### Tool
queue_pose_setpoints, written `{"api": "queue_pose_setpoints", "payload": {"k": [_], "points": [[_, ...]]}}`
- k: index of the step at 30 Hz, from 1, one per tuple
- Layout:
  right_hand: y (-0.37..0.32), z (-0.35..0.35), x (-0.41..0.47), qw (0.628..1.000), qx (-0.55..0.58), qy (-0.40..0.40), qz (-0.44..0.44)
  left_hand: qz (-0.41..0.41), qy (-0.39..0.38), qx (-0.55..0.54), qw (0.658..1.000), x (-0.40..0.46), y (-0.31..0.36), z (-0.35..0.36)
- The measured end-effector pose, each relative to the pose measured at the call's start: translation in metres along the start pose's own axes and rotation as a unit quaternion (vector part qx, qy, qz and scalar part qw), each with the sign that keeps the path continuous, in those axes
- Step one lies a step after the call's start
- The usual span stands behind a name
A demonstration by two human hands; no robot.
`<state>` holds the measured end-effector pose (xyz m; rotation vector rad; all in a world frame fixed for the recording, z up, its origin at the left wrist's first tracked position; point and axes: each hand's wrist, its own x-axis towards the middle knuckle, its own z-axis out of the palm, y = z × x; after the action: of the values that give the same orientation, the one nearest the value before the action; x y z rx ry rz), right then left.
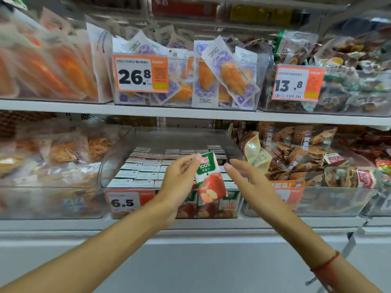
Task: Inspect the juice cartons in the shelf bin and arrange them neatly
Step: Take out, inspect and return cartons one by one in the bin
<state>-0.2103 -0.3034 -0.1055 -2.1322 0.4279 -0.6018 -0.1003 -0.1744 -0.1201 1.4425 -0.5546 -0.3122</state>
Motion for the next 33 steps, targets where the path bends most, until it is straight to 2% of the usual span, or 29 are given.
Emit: {"api": "queue_pose_setpoints", "payload": {"k": [2,4,11,15,19,27,30,33], "points": [[-0.01,0.01,-0.008,0.985,0.119,-0.118,0.045,-0.009,0.003,-0.03,1.0,-0.021,0.002,-0.008],[-0.012,0.019,-0.017,0.973,0.169,-0.155,0.034,-0.017,0.007,-0.05,0.999,-0.035,0.004,-0.014],[0.0,0.034,-0.029,0.967,0.22,-0.12,0.054,-0.052,-0.026,-0.048,0.997,-0.05,-0.007,-0.033],[-0.001,0.034,-0.032,0.971,0.212,-0.086,0.068,-0.023,-0.083,-0.004,0.996,-0.054,-0.014,-0.037],[0.003,0.035,-0.034,0.974,0.196,-0.082,0.073,-0.013,-0.097,-0.001,0.995,-0.054,-0.015,-0.036],[0.007,0.031,-0.037,0.96,0.201,-0.192,0.015,-0.039,-0.021,-0.093,0.995,-0.05,-0.009,-0.036],[0.006,0.037,-0.038,0.969,0.19,-0.159,0.001,-0.031,0.009,-0.096,0.995,-0.05,-0.01,-0.035],[0.005,0.044,-0.042,0.989,0.127,-0.076,-0.026,0.008,0.053,-0.075,0.996,-0.051,-0.013,-0.033]]}}
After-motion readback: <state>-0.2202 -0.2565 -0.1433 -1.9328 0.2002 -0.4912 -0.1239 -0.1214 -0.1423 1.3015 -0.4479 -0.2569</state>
